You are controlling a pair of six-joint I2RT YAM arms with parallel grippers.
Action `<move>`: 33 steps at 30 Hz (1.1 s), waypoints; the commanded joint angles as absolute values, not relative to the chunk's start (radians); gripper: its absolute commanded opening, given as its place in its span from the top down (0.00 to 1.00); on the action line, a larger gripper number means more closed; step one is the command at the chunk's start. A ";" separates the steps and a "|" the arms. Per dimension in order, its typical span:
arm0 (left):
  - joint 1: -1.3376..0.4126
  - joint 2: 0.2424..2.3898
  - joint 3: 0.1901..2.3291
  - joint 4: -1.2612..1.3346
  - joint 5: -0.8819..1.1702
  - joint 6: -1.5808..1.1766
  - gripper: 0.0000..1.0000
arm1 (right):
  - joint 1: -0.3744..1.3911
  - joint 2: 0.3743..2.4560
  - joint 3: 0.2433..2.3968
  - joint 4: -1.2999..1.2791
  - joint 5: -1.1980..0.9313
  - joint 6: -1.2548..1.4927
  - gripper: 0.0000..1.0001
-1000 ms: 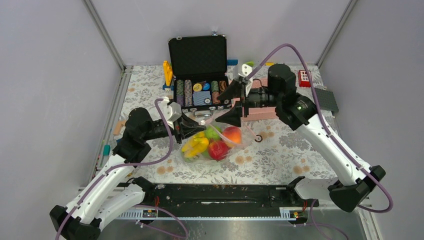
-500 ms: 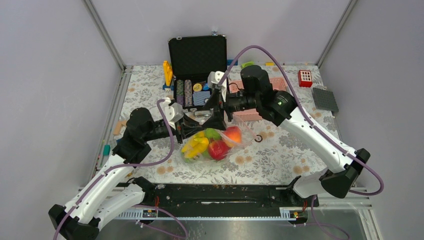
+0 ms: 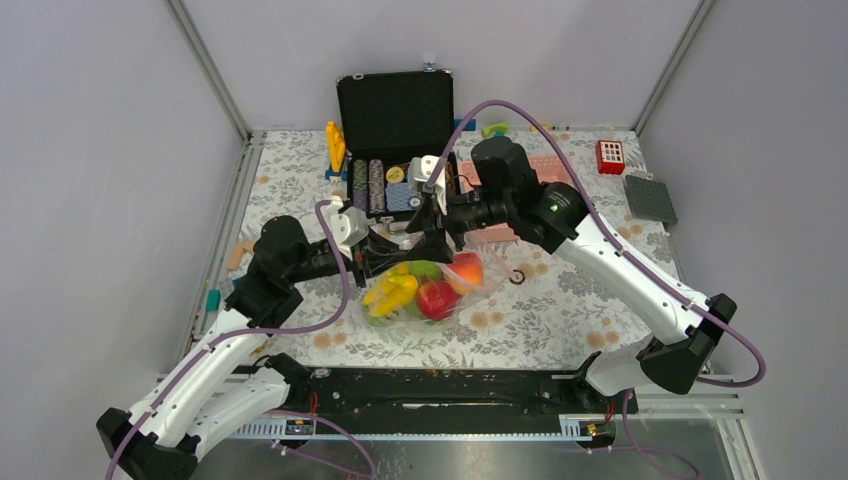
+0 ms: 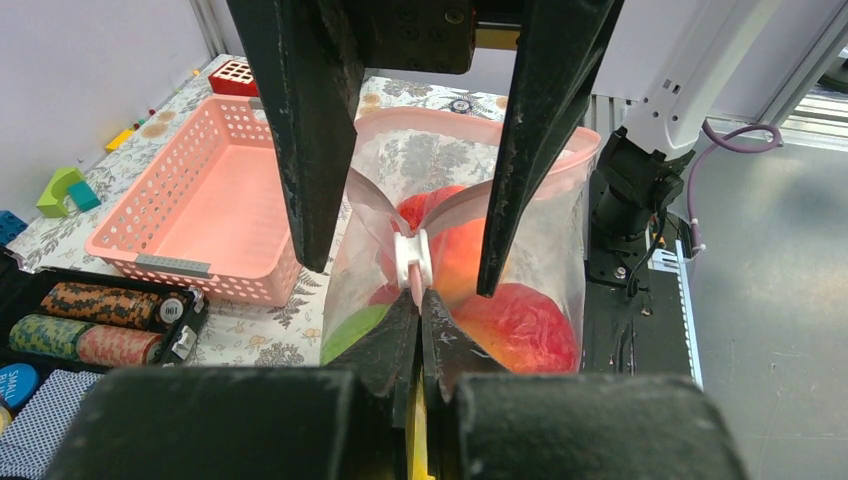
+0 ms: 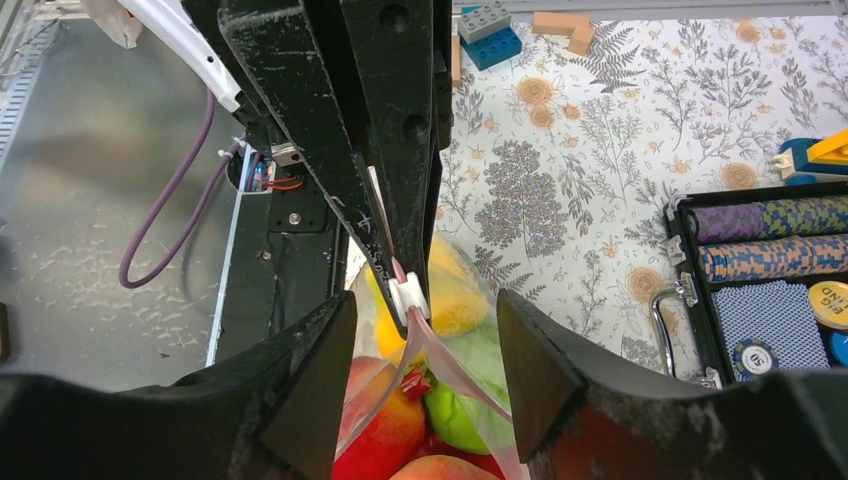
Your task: Place the food in the zip-top bag and seal the zipper
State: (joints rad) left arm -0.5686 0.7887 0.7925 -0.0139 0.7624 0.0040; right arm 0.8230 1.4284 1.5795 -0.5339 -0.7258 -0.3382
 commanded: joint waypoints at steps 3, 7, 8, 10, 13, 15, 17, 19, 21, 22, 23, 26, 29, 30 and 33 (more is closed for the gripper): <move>-0.574 0.790 0.845 0.028 0.763 0.033 1.00 | 0.836 1.450 1.640 -0.521 -0.752 -0.353 0.43; -0.573 0.789 0.846 0.020 0.754 0.037 1.00 | 0.837 1.459 1.648 -0.526 -0.756 -0.357 0.61; -0.572 0.788 0.845 0.019 0.748 0.036 1.00 | 0.837 1.460 1.650 -0.535 -0.759 -0.365 0.65; -0.573 0.783 0.843 0.018 0.731 0.036 1.00 | 0.838 1.461 1.649 -0.553 -0.765 -0.379 0.74; -0.574 0.774 0.832 0.021 0.709 0.031 1.00 | 0.837 1.455 1.643 -0.563 -0.772 -0.387 0.88; -0.573 0.765 0.816 0.039 0.682 0.010 1.00 | 0.838 1.447 1.640 -0.565 -0.761 -0.382 0.91; -0.574 0.754 0.800 0.049 0.654 0.005 1.00 | 0.838 1.438 1.635 -0.566 -0.728 -0.378 0.91; -0.573 0.737 0.780 0.059 0.651 -0.026 1.00 | 0.836 1.427 1.630 -0.566 -0.683 -0.371 0.91; -0.574 0.714 0.755 0.077 0.641 -0.043 1.00 | 0.835 1.424 1.630 -0.566 -0.632 -0.348 0.91; -0.573 0.703 0.737 0.088 0.626 -0.054 1.00 | 0.835 1.423 1.631 -0.567 -0.606 -0.336 0.91; -0.573 0.692 0.725 0.102 0.614 -0.065 1.00 | 0.836 1.421 1.629 -0.567 -0.586 -0.329 0.91; -0.574 0.658 0.690 0.135 0.593 -0.096 1.00 | 0.836 1.414 1.609 -0.567 -0.555 -0.328 0.90; -0.574 0.629 0.666 0.151 0.583 -0.110 1.00 | 0.835 1.401 1.584 -0.567 -0.547 -0.327 0.90; -0.573 0.621 0.660 0.156 0.575 -0.115 1.00 | 0.835 1.398 1.577 -0.566 -0.547 -0.327 0.90; -0.573 0.602 0.650 0.164 0.565 -0.130 1.00 | 0.834 1.394 1.565 -0.566 -0.559 -0.321 0.89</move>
State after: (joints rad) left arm -0.5755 0.6491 0.6544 0.0757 0.6010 -0.0914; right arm 0.8505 1.4448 1.5799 -0.5419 -0.6365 -0.3256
